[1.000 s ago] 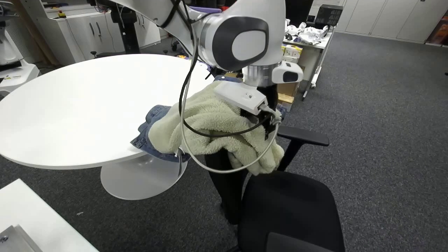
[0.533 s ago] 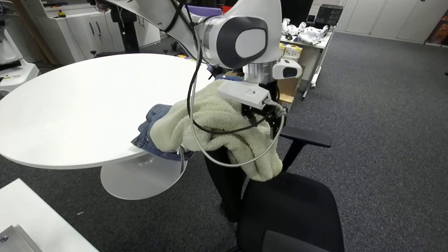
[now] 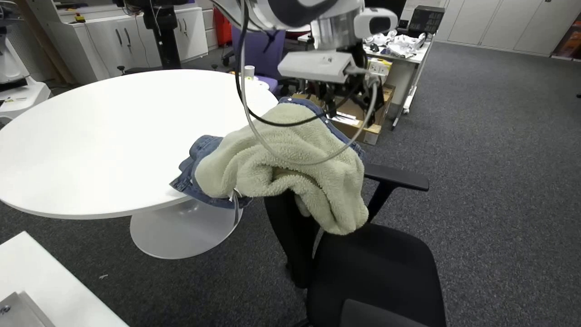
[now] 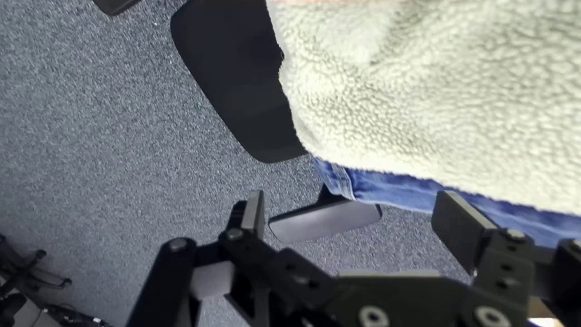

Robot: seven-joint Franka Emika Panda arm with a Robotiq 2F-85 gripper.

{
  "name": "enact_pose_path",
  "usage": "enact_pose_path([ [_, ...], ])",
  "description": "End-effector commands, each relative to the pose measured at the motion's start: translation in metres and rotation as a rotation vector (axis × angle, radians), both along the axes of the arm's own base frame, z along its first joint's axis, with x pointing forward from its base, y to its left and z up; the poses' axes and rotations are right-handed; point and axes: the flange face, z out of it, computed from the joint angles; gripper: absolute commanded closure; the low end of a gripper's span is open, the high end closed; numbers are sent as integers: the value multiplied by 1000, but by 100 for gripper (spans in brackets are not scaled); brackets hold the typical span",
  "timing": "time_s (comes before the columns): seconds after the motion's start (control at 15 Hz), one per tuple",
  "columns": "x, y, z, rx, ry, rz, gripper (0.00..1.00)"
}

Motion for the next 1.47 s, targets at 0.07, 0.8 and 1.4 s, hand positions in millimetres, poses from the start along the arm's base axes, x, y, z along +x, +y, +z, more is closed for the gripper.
enact_pose_path([
  [0.07,-13,84,59,38,-117,184,0],
  [0.8,-29,354,-101,226,199,657,0],
  [1.4,-36,286,-227,267,406,555,0],
])
